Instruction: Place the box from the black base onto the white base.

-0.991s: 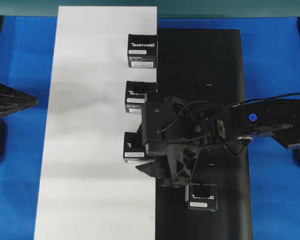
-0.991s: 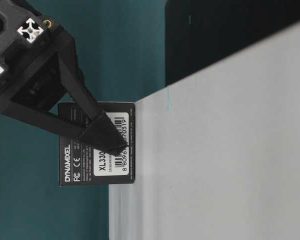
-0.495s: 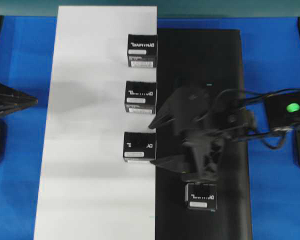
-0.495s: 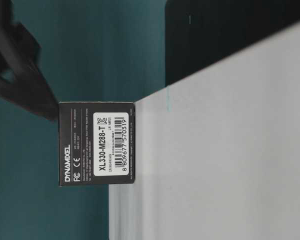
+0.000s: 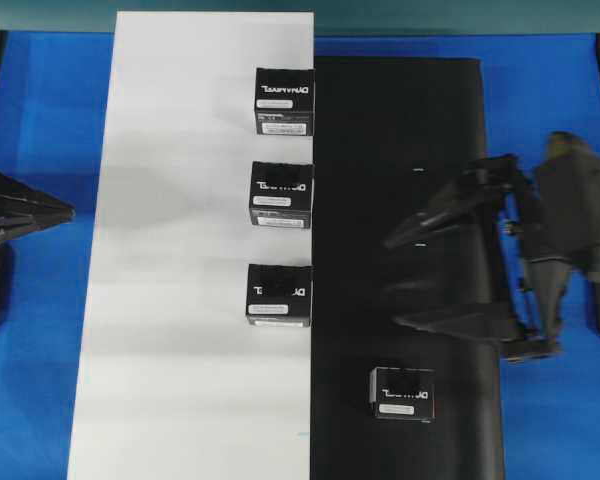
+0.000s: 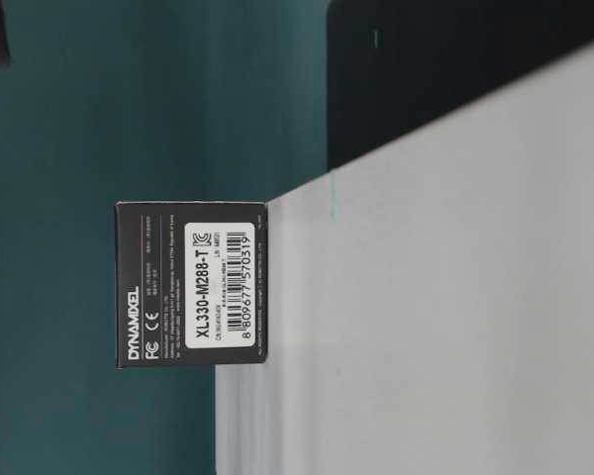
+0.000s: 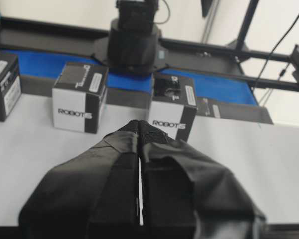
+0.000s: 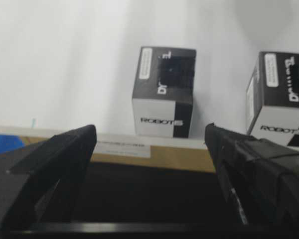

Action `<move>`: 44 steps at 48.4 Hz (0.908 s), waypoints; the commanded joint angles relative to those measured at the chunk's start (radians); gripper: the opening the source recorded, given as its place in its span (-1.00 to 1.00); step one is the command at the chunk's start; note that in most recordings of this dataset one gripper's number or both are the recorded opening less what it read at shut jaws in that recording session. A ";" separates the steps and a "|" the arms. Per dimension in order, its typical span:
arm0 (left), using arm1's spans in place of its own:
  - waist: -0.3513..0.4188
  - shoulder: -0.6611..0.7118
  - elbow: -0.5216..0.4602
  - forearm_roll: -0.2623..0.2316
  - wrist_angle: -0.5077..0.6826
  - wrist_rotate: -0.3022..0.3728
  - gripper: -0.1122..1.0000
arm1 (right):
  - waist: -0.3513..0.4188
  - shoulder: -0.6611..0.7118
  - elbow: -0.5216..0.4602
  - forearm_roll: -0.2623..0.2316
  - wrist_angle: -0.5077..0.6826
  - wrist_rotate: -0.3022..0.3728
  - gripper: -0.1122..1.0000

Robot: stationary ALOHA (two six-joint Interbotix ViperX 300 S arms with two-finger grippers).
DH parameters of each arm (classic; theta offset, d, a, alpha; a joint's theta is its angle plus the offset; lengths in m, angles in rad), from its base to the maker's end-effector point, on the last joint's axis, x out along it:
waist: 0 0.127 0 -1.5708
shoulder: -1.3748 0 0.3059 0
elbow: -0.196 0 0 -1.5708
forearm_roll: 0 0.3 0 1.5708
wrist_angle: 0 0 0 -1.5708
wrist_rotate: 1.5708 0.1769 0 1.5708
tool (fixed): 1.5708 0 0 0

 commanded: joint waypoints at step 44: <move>-0.002 0.009 -0.015 0.003 -0.006 -0.002 -0.85 | 0.009 -0.156 0.123 -0.002 0.043 0.000 0.95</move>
